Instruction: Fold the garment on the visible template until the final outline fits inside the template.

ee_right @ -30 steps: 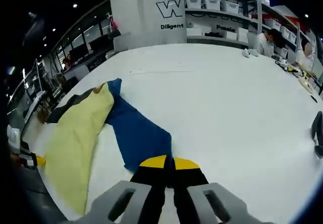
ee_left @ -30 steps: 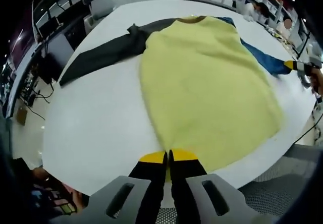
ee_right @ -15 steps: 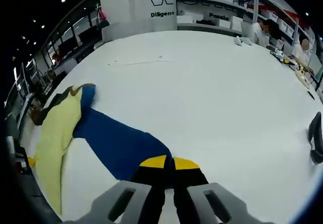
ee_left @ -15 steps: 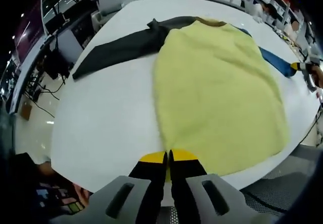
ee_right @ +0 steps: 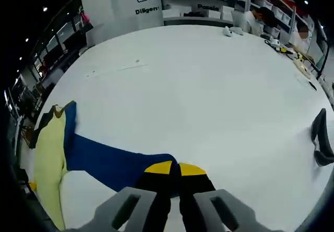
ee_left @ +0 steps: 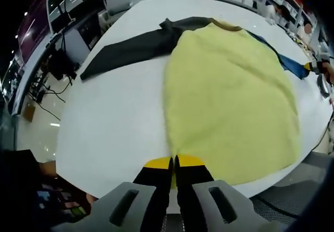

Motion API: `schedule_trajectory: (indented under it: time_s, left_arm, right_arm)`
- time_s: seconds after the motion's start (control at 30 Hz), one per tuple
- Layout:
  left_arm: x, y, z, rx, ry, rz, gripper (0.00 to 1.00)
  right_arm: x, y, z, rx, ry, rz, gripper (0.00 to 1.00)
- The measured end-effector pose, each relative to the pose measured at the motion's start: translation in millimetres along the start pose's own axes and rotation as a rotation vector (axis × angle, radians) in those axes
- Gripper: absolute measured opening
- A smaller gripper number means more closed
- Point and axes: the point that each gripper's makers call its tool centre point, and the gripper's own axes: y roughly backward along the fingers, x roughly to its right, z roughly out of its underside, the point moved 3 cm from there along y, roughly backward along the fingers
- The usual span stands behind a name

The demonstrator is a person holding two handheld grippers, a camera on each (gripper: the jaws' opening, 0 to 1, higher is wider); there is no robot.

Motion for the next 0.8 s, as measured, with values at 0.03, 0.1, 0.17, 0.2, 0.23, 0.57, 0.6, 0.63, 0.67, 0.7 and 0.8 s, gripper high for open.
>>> schedule_trajectory:
  time_s: [0.03, 0.1, 0.17, 0.2, 0.23, 0.57, 0.6, 0.63, 0.67, 0.7, 0.8]
  left_arm:
    - [-0.4, 0.2, 0.4, -0.001, 0.001, -0.001, 0.08]
    - [-0.9, 0.6, 0.9, -0.001, 0.005, -0.001, 0.08]
    - [-3.4, 1.1, 0.8, 0.003, 0.006, -0.009, 0.08]
    - [-4.9, 1.5, 0.7, 0.005, 0.003, -0.017, 0.08]
    - [-6.4, 2.2, 0.8, 0.005, 0.001, -0.021, 0.08]
    - [-4.9, 3.7, 0.5, 0.013, 0.018, 0.001, 0.09]
    - [-5.1, 3.8, -0.2, 0.021, 0.016, 0.003, 0.09]
    - [-5.1, 4.7, -1.3, 0.033, 0.012, 0.005, 0.09]
    - [-5.1, 5.5, -1.7, 0.038, 0.012, 0.004, 0.1]
    - [-4.5, 6.9, -3.3, 0.051, 0.002, 0.005, 0.11]
    - [-2.3, 10.6, -8.3, 0.089, -0.01, 0.006, 0.24]
  right_arm:
    - [1.3, -0.5, 0.2, 0.001, 0.003, 0.004, 0.0]
    - [4.7, -1.0, 1.0, -0.001, 0.005, 0.016, 0.0]
    - [12.3, -0.3, 0.2, 0.005, 0.001, 0.04, 0.0]
    - [15.5, -0.1, -0.9, 0.01, 0.004, 0.051, 0.0]
    - [18.2, 1.1, -2.4, 0.019, 0.011, 0.059, 0.0]
    - [11.7, 11.3, -6.2, 0.071, 0.082, 0.061, 0.19]
    - [8.1, 13.7, -5.3, 0.078, 0.083, 0.058, 0.24]
    - [-0.1, 17.9, -3.9, 0.095, 0.097, 0.042, 0.26]
    - [-5.7, 20.5, -3.4, 0.112, 0.1, 0.031, 0.26]
    - [-18.5, 23.9, 0.5, 0.12, 0.118, -0.008, 0.26]
    - [-50.6, 31.6, 11.8, 0.136, 0.137, -0.108, 0.29]
